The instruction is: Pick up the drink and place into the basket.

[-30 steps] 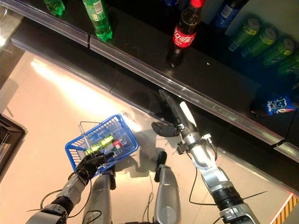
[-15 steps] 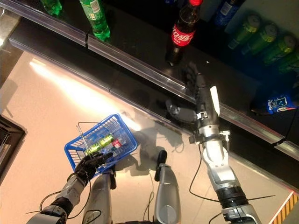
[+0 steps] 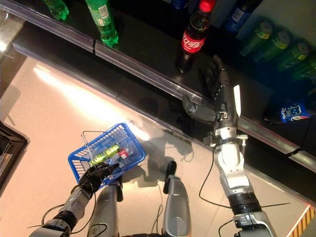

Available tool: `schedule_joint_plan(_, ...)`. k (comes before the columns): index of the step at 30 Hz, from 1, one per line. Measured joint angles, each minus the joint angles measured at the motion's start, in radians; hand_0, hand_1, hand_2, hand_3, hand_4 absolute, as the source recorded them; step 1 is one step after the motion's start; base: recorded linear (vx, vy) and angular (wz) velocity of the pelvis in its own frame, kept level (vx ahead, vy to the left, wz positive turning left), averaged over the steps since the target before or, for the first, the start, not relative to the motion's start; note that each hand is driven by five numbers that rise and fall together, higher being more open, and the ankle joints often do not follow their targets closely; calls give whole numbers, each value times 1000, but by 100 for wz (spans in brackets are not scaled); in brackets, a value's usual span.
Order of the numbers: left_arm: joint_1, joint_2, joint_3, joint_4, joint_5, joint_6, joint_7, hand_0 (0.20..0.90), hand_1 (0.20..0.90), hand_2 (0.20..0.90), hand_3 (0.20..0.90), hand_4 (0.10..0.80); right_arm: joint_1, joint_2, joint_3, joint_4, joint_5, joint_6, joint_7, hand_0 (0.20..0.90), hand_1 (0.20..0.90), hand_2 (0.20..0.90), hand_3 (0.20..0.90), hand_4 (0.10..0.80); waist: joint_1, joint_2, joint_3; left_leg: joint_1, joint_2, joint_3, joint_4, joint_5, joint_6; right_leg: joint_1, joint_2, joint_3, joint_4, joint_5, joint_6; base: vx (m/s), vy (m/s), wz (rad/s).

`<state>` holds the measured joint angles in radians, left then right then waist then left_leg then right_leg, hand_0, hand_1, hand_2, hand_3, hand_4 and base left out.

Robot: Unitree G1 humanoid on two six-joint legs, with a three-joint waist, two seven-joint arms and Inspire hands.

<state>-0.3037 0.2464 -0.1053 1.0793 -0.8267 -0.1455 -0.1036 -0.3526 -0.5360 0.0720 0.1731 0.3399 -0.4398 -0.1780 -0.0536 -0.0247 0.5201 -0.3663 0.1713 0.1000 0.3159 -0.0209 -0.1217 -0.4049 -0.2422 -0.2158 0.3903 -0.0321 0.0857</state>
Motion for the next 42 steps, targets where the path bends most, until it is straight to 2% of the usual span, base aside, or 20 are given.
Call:
schedule_joint_plan(8, -8, 0, -2, -1, 6, 3, 0, 300, 300, 300, 200, 100, -112, -11, -2, 97, 138, 17, 17, 900, 900, 900, 900, 800, 24, 3, 2, -1, 0, 0, 0, 2, -3, 5, 0, -4, -10, 7, 3, 3, -1, 1)
schedule_joint_plan(11, -9, 0, -3, -1, 7, 4, 0, 300, 300, 300, 200, 100, -133, -16, -2, 139, 151, 31, 21, 900, 900, 900, 900, 800, 28, 12, 7, -1, 2, -1, 4, 2, -3, 20, -2, -21, -14, 7, 3, 20, -1, 12)
schedule_joint_plan(16, -11, 2, -4, -2, 7, 7, 0, 300, 300, 300, 200, 100, -164, -34, -2, 216, 176, 42, 24, 900, 900, 900, 900, 800, 55, 13, 7, 0, 2, -3, 5, 2, -2, 25, -2, -24, -16, 7, 3, 10, 1, 2)
schedule_joint_plan(24, -11, 5, -7, -3, 7, 9, 0, 300, 300, 300, 200, 100, -259, -75, -2, 304, 233, 63, 31, 900, 900, 900, 900, 800, 64, 15, 9, 0, 0, -7, 6, 1, -2, 31, -2, -28, -25, 11, 6, 2, -1, 0)
schedule_joint_plan(28, -11, 9, -23, -15, 7, 13, 0, 300, 300, 300, 200, 100, -291, -114, -1, 327, 257, 83, 32, 900, 900, 900, 900, 800, 80, 16, 9, 0, -1, -12, 5, 1, -2, 38, -2, -34, -31, 12, 6, 1, -14, 3)
schedule_joint_plan(36, -14, 24, -46, -25, 7, 21, 1, 300, 300, 300, 200, 100, -395, -131, 4, 413, 294, 113, 41, 900, 900, 900, 900, 800, 102, 16, 9, -1, -3, -26, 3, 2, -2, 52, -2, -50, -41, 12, 7, -6, -11, 5)
schedule_joint_plan(42, -14, 40, -51, -36, 7, 44, 0, 300, 300, 300, 200, 100, -466, -137, 58, 449, 296, 144, 50, 900, 900, 900, 900, 800, 110, 15, 9, -2, -6, -27, 1, 2, -2, 54, -3, -53, -43, 12, 7, 0, 0, 0)
